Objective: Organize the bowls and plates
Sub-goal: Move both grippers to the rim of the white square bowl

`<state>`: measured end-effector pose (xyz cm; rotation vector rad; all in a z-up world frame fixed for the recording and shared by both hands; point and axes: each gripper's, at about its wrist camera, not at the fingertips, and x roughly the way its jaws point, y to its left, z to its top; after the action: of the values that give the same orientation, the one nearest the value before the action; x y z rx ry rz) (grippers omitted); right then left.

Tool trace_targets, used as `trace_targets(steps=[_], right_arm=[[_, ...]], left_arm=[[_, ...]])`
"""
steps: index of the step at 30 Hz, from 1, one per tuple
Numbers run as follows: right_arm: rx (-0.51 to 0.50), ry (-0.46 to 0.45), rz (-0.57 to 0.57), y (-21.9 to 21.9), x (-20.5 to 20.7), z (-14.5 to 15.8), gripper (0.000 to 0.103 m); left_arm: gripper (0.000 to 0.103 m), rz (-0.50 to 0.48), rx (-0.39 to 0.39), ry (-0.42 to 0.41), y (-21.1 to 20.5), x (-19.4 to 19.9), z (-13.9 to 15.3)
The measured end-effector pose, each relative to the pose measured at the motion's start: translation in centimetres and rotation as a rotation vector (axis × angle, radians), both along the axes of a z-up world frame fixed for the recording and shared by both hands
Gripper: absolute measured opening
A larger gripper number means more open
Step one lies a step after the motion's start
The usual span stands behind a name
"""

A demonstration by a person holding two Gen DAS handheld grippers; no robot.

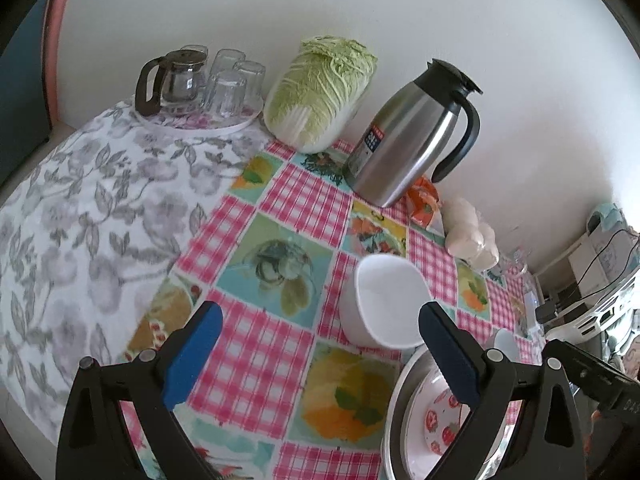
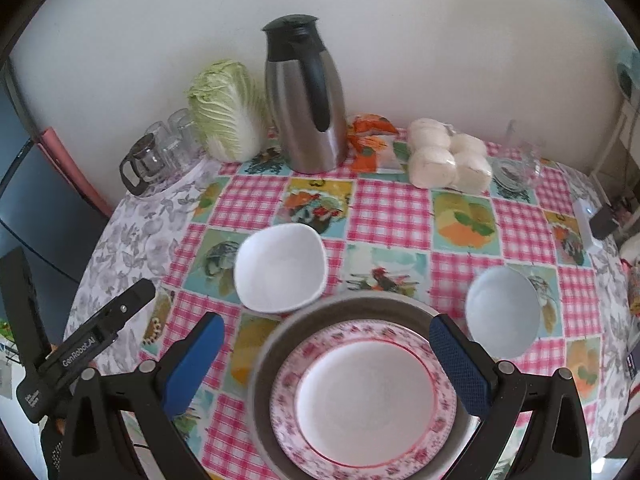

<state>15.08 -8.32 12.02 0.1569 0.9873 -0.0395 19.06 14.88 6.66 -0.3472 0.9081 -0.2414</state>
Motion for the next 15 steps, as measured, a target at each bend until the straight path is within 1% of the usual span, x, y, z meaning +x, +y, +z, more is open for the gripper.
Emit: trace_targets(steps=[5, 7, 10, 12, 13, 15], right_arm=[[-0.016, 0.013, -0.005, 1.0, 2.3, 0.2, 0.103], [-0.028, 0.029, -0.015, 1.1, 3.4, -0.2, 0.103], [-0.056, 0.061, -0.019, 1.2, 4.7, -1.2, 0.103], [-0.068, 0.086, -0.027, 1.2, 5.5, -2.0, 0.102], [-0.069, 0.104, -0.024, 1.2, 5.9, -2.6, 0.100], [-0.075, 0.131, -0.018, 1.3, 6.5, -3.5, 0.088]], left_arm=[[0.099, -0.026, -0.031, 0.070, 0.3, 2.2, -0.2], [0.098, -0.022, -0.036, 0.108, 0.3, 3.0, -0.8], [0.098, -0.018, -0.070, 0.176, 0.2, 4.2, -2.2], [0.098, -0.019, -0.077, 0.205, -0.1, 4.7, -3.0], [0.096, -0.025, -0.084, 0.217, -0.3, 5.0, -3.5], [0.087, -0.039, -0.103, 0.246, -0.7, 5.5, -4.4]])
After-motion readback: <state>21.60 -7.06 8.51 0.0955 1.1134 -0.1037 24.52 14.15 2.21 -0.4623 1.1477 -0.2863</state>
